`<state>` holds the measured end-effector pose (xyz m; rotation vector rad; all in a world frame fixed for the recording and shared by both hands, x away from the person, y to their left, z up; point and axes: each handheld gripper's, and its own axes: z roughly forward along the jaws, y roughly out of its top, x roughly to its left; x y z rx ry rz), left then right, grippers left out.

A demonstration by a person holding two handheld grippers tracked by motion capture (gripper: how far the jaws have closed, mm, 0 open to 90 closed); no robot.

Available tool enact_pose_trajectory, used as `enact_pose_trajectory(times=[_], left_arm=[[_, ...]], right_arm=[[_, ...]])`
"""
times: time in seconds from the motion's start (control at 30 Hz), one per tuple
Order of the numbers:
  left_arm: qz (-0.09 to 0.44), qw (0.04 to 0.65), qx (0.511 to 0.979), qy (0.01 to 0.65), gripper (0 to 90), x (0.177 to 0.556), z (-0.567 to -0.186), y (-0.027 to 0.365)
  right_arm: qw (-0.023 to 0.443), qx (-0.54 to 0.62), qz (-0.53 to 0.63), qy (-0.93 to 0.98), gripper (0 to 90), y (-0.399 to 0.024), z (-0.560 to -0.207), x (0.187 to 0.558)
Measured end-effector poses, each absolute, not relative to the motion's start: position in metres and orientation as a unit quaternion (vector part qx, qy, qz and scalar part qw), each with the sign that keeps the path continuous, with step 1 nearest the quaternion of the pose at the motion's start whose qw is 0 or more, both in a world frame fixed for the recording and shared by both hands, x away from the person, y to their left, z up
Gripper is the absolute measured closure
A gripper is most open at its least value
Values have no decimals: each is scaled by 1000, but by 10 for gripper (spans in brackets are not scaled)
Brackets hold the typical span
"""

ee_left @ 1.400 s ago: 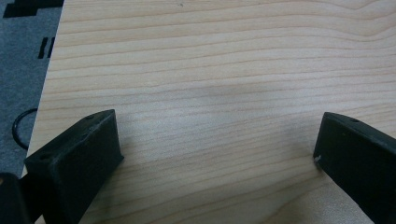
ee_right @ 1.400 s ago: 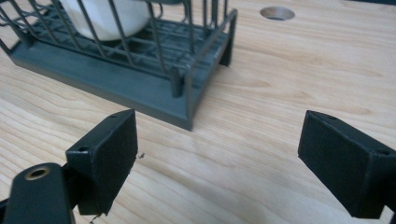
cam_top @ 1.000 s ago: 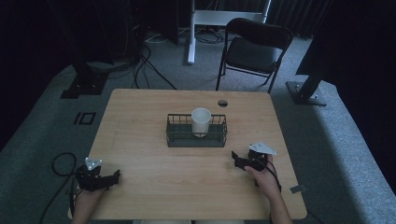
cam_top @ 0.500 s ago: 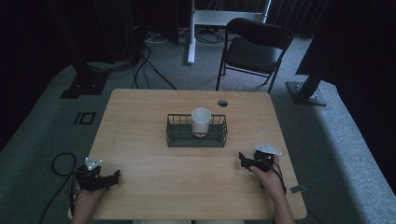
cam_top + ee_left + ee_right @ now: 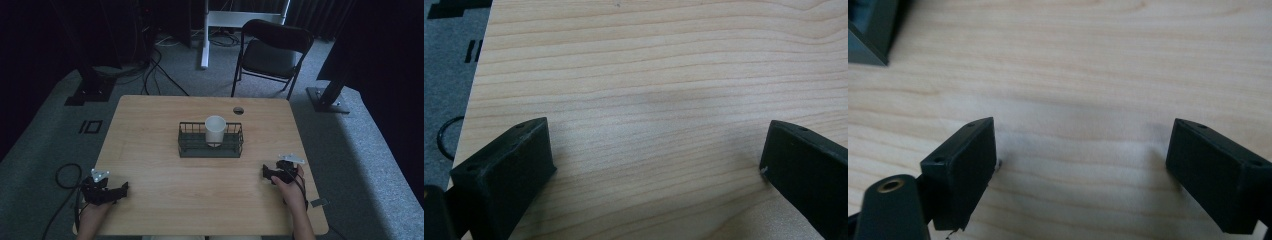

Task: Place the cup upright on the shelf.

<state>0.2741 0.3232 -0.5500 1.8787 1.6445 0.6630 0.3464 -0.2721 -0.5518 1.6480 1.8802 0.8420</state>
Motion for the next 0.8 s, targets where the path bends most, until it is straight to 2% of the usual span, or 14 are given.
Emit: enact_pose_trajectory(times=[0.8], left_arm=[[247, 275, 699, 612, 8, 274, -550, 323]], right_arm=[[249, 596, 303, 701, 110, -272, -552, 348]])
